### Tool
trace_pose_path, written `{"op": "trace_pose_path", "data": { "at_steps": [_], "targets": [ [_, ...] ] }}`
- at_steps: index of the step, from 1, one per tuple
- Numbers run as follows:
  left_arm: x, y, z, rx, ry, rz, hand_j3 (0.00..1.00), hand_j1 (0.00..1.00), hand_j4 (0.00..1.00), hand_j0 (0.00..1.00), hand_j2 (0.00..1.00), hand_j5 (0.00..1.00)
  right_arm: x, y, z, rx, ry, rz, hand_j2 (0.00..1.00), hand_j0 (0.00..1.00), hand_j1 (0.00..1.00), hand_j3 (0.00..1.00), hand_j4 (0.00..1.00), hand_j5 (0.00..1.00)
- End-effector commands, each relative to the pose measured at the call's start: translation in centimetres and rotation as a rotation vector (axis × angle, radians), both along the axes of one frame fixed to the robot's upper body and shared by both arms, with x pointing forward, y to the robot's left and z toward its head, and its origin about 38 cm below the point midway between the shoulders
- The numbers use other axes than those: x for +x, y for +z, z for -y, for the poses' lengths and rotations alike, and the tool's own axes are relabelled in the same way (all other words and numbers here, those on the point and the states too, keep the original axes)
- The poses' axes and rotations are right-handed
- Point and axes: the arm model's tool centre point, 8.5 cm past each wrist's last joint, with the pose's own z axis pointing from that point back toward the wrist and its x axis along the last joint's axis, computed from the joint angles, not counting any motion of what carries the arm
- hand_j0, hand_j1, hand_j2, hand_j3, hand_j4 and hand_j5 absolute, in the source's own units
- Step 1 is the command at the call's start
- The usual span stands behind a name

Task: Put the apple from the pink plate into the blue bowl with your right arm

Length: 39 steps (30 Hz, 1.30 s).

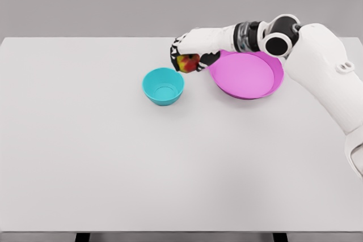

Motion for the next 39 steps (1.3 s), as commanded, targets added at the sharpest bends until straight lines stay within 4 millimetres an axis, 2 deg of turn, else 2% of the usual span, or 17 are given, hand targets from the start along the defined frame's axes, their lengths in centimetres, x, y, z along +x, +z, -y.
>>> {"op": "trace_pose_path", "data": {
  "at_steps": [1, 3, 8, 13, 14, 15, 19, 23, 24, 26, 29, 32, 33, 35, 36, 37, 39],
  "targets": [
    [0.0, 0.0, 0.0, 0.000, 0.000, 0.000, 1.00, 1.00, 1.00, 1.00, 1.00, 1.00, -1.0, 0.1, -2.1, 0.002, 0.057, 0.007, 0.47, 0.47, 0.47, 0.47, 0.47, 0.47],
    [0.0, 0.0, 0.0, 0.000, 0.000, 0.000, 1.00, 1.00, 1.00, 1.00, 1.00, 1.00, -1.4, -0.4, -3.5, -0.005, 0.085, 0.000, 0.47, 0.47, 0.47, 0.47, 0.47, 0.47],
    [0.0, 0.0, 0.0, 0.000, 0.000, 0.000, 1.00, 1.00, 1.00, 1.00, 1.00, 1.00, -2.1, -1.1, -5.2, -0.019, 0.120, -0.009, 0.47, 0.47, 0.47, 0.47, 0.47, 0.47],
    [0.0, 0.0, 0.0, 0.000, 0.000, 0.000, 1.00, 1.00, 1.00, 1.00, 1.00, 1.00, -2.0, -1.3, -5.2, -0.024, 0.118, -0.014, 0.48, 0.48, 0.48, 0.48, 0.48, 0.48],
    [0.0, 0.0, 0.0, 0.000, 0.000, 0.000, 1.00, 1.00, 1.00, 1.00, 1.00, 1.00, -2.0, -1.4, -5.2, -0.026, 0.116, -0.013, 0.67, 0.67, 0.67, 0.67, 0.67, 0.67],
    [0.0, 0.0, 0.0, 0.000, 0.000, 0.000, 1.00, 1.00, 1.00, 1.00, 1.00, 1.00, -1.9, -1.2, -5.2, -0.025, 0.116, -0.011, 1.00, 1.00, 1.00, 1.00, 1.00, 1.00],
    [0.0, 0.0, 0.0, 0.000, 0.000, 0.000, 1.00, 1.00, 1.00, 1.00, 1.00, 1.00, -1.9, -1.3, -5.2, -0.026, 0.115, -0.013, 1.00, 1.00, 1.00, 1.00, 1.00, 1.00],
    [0.0, 0.0, 0.0, 0.000, 0.000, 0.000, 1.00, 1.00, 1.00, 1.00, 1.00, 1.00, -1.7, -0.2, -4.6, -0.016, 0.110, 0.010, 1.00, 1.00, 1.00, 1.00, 1.00, 1.00],
    [0.0, 0.0, 0.0, 0.000, 0.000, 0.000, 1.00, 1.00, 1.00, 1.00, 1.00, 1.00, -1.7, 0.6, -3.8, -0.007, 0.106, 0.028, 1.00, 1.00, 1.00, 1.00, 1.00, 1.00],
    [0.0, 0.0, 0.0, 0.000, 0.000, 0.000, 1.00, 1.00, 1.00, 1.00, 1.00, 1.00, -2.3, 4.5, -0.4, 0.046, 0.091, 0.123, 1.00, 1.00, 1.00, 1.00, 1.00, 1.00],
    [0.0, 0.0, 0.0, 0.000, 0.000, 0.000, 1.00, 1.00, 1.00, 1.00, 1.00, 1.00, -3.2, 6.2, 6.5, 0.131, -0.007, 0.166, 1.00, 1.00, 1.00, 1.00, 1.00, 1.00],
    [0.0, 0.0, 0.0, 0.000, 0.000, 0.000, 1.00, 1.00, 1.00, 1.00, 1.00, 1.00, -4.5, 5.0, 15.6, 0.199, -0.191, 0.150, 1.00, 1.00, 1.00, 1.00, 1.00, 1.00],
    [0.0, 0.0, 0.0, 0.000, 0.000, 0.000, 1.00, 1.00, 1.00, 1.00, 1.00, 1.00, -5.2, 3.1, 17.7, 0.221, -0.245, 0.117, 1.00, 1.00, 1.00, 1.00, 1.00, 1.00],
    [0.0, 0.0, 0.0, 0.000, 0.000, 0.000, 1.00, 1.00, 1.00, 1.00, 1.00, 1.00, -6.6, 1.4, 21.3, 0.304, -0.349, 0.102, 1.00, 1.00, 1.00, 1.00, 1.00, 1.00],
    [0.0, 0.0, 0.0, 0.000, 0.000, 0.000, 1.00, 1.00, 1.00, 1.00, 1.00, 1.00, -7.9, 1.1, 22.9, 0.362, -0.395, 0.117, 1.00, 1.00, 1.00, 1.00, 1.00, 1.00],
    [0.0, 0.0, 0.0, 0.000, 0.000, 0.000, 1.00, 1.00, 1.00, 1.00, 1.00, 1.00, -9.0, 0.3, 23.6, 0.377, -0.414, 0.115, 1.00, 1.00, 1.00, 1.00, 1.00, 1.00],
    [0.0, 0.0, 0.0, 0.000, 0.000, 0.000, 1.00, 1.00, 1.00, 1.00, 1.00, 1.00, -9.7, -1.3, 24.0, 0.367, -0.428, 0.081, 1.00, 1.00, 1.00, 1.00, 1.00, 1.00]
  ]
}}
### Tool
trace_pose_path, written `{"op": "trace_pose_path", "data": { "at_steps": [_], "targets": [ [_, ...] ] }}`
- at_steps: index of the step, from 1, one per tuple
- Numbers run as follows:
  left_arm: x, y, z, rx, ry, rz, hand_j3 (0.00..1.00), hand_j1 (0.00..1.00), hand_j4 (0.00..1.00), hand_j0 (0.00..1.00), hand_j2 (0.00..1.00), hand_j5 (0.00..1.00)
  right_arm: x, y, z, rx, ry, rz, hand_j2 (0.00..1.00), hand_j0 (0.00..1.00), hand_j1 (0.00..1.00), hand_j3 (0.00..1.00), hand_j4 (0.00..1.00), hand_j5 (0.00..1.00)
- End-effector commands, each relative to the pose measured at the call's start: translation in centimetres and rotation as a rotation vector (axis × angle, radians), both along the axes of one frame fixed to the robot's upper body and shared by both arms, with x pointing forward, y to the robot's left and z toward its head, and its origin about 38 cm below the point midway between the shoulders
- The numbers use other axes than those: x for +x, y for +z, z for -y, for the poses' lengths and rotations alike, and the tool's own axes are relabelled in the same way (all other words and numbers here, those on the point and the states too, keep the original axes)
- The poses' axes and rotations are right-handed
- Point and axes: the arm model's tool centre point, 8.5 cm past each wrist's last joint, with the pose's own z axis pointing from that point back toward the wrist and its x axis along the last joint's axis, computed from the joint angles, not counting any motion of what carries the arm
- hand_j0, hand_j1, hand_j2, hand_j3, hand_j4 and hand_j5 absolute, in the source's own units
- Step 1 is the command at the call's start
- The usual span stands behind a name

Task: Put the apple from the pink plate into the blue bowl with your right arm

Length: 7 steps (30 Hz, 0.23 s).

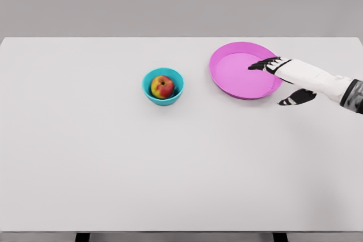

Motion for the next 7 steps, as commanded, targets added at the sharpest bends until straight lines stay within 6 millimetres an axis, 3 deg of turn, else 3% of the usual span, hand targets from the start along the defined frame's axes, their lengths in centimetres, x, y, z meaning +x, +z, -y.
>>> {"op": "trace_pose_path", "data": {
  "at_steps": [1, 7],
  "targets": [
    [-0.01, 0.00, 0.00, 0.000, 0.000, 0.000, 1.00, 1.00, 1.00, 1.00, 1.00, 1.00, 0.04, 2.83, 1.93, 0.033, -0.052, 0.075, 1.00, 1.00, 1.00, 1.00, 1.00, 1.00],
    [0.09, 0.01, -0.04, 0.006, -0.003, 0.001, 1.00, 1.00, 1.00, 1.00, 1.00, 1.00, -0.41, 2.43, 2.52, 0.025, -0.063, 0.065, 1.00, 1.00, 1.00, 1.00, 1.00, 1.00]
  ]
}}
